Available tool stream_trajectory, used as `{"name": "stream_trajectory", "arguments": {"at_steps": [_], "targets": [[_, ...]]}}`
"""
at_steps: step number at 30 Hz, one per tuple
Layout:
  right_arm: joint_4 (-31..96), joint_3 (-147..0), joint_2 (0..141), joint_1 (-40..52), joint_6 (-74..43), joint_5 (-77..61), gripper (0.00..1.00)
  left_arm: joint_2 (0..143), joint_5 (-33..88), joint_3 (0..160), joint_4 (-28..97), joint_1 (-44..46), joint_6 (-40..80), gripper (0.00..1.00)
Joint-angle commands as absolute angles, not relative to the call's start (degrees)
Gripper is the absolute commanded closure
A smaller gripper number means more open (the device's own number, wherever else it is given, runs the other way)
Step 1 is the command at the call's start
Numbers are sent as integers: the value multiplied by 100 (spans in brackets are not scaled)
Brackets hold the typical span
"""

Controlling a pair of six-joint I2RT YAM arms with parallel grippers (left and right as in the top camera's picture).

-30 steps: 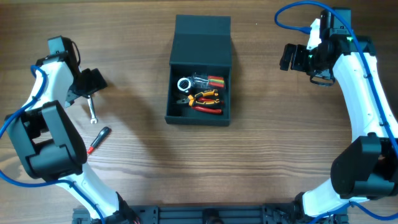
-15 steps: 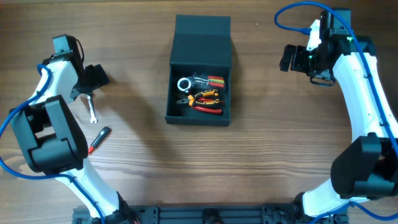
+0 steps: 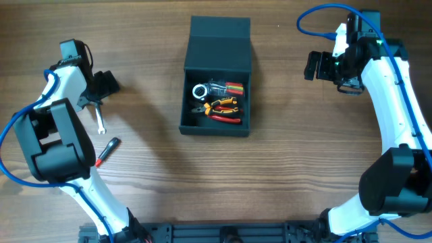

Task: Pack container
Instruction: 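Lower the left gripper and grasp the small silver wrench, then lift the wrench with the left gripper toward the box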

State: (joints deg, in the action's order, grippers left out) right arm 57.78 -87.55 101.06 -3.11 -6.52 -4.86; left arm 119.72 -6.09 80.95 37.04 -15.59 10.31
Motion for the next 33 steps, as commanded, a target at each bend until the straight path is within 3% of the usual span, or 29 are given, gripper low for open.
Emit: {"name": "stream_trajectory", "arguments": {"at_steps": [1,5,12,20,24,33], "targets": [[5811,-8766,10169,-340,-591,-390,0,12263,-698,8047,3680,-1570,1033,0],[5863,-8766,10169,-340,-591,-388,0,12265,-694,8047,3640,-1570,1033,2],[5918,-8766,10169,-340,-591,-388,0,12263,-694,8047,3793,-1570,1083,18],[5966,-8766,10169,-340,-596,-388,0,12263,-694,8047,3900,-1570,1092,22],[6010,-8766,10169,-340,-596,-388,0,12263,-694,8047,3903,-1570,1092,33],[6053,-8766,10169,-340,-596,-388,0,12263,-694,8047,3903,-1570,1092,40]]}}
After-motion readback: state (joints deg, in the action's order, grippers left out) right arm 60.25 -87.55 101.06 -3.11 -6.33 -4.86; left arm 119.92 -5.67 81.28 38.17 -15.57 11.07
